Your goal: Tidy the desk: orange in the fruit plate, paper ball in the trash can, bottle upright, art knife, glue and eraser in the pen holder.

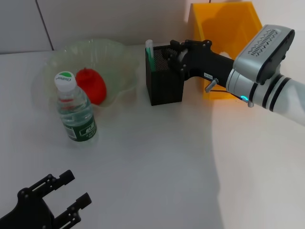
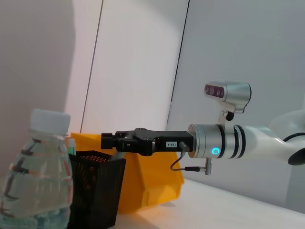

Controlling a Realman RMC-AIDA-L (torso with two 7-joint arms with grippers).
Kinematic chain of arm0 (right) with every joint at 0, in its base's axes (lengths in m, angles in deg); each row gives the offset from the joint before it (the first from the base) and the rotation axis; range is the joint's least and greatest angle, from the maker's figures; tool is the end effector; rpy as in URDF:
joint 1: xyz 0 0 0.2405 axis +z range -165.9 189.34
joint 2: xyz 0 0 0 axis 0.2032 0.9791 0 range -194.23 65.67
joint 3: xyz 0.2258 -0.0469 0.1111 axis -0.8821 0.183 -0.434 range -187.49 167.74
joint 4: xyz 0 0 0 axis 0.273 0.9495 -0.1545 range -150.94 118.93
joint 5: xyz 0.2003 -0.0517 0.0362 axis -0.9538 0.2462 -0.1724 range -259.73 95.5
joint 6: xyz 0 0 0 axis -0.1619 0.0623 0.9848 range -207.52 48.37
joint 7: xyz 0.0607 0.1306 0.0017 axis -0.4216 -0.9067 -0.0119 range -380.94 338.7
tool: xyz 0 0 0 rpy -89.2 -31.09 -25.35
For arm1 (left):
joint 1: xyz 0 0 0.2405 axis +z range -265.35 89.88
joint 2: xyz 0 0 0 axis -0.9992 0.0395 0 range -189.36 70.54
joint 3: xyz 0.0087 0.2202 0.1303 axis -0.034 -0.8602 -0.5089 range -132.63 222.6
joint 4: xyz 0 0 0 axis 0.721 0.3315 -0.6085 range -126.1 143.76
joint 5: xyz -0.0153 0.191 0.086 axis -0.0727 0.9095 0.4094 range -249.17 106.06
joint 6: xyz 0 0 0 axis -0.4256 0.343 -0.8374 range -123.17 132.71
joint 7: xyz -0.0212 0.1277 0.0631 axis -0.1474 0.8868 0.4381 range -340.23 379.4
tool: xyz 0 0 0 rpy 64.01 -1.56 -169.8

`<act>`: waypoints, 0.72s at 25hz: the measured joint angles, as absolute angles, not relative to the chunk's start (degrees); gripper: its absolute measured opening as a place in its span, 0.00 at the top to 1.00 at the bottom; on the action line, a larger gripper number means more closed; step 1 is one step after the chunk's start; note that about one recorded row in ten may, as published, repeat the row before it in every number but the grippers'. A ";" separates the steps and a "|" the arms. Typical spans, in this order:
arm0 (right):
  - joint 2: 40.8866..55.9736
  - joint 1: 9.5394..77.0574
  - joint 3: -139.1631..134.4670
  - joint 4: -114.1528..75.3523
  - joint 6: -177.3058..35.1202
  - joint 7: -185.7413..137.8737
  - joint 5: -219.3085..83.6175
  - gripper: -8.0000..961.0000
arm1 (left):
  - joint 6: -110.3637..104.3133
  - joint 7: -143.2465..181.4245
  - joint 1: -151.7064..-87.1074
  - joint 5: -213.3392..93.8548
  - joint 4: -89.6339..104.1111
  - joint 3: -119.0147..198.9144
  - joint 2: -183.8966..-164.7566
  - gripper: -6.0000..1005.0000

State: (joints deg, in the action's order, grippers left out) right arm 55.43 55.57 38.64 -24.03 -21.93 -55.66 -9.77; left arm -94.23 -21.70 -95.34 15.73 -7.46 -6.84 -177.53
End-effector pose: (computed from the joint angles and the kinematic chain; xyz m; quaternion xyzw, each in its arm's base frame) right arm 0.2293 0.4063 -0.0561 -0.8800 0.1241 0.2621 0.3761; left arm -0.3266 0.1791 -0.0305 -0.8766 -0.1863 -0.3819 0.2256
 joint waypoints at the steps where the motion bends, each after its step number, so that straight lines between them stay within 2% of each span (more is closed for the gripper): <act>1: 55.43 55.52 38.66 -24.03 -21.85 -55.66 -9.77 0.84 | -94.23 -21.70 -95.34 15.73 -7.46 -6.84 -177.53 0.37; 2: 55.42 55.49 38.79 -24.03 -21.66 -55.66 -9.75 0.84 | -94.21 -22.05 -95.43 15.96 -7.52 -6.95 -177.53 0.37; 5: 55.37 54.73 39.65 -24.72 -19.70 -56.17 -9.67 0.64 | -94.19 -22.50 -95.55 16.03 -7.78 -7.16 -177.53 0.37; 10: 55.16 50.19 44.51 -33.47 -14.75 -65.86 -9.28 0.38 | -94.62 -24.09 -95.56 17.03 -9.37 -7.24 -177.51 0.37; 15: 53.86 43.73 51.12 -50.48 -11.67 -85.11 0.75 0.29 | -94.89 -29.11 -95.53 21.05 -13.92 -7.24 -177.59 0.37; 18: 51.51 42.32 50.17 -57.06 -2.38 -92.18 11.02 0.23 | -95.35 -31.28 -95.54 21.94 -16.05 -7.22 -177.55 0.37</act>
